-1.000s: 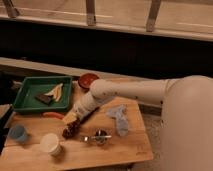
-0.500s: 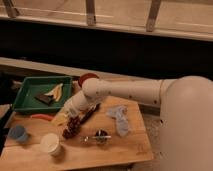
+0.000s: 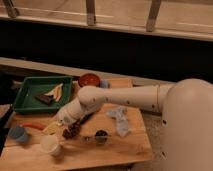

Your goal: Place pepper in paper cup

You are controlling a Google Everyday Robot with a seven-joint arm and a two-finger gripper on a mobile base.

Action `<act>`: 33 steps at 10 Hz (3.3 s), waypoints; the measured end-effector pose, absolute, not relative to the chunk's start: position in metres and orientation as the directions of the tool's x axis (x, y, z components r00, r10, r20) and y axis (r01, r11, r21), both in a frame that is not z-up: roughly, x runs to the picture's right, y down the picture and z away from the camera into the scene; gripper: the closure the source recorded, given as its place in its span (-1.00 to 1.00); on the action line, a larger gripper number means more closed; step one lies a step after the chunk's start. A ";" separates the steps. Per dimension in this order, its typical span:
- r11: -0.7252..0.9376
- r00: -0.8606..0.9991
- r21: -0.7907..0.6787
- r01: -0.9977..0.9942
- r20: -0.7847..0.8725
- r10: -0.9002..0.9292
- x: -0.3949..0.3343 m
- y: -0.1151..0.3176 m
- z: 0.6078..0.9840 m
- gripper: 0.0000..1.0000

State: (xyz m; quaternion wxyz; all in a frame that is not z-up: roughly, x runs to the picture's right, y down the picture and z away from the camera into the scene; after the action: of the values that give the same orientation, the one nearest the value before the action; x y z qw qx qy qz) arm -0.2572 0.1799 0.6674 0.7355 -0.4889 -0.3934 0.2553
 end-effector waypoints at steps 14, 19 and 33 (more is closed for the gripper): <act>0.319 0.555 -0.944 0.081 0.309 0.772 -0.285 0.219 0.676 0.37; 0.335 0.543 -0.941 0.045 0.305 0.783 -0.274 0.215 0.674 -0.07; 0.519 0.683 -0.851 -0.083 0.330 0.651 -0.250 0.140 0.659 -0.10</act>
State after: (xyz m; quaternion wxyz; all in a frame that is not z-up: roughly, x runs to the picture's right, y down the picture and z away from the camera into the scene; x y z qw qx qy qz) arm -0.2496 0.1404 0.6590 0.8079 -0.4347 -0.3267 0.2272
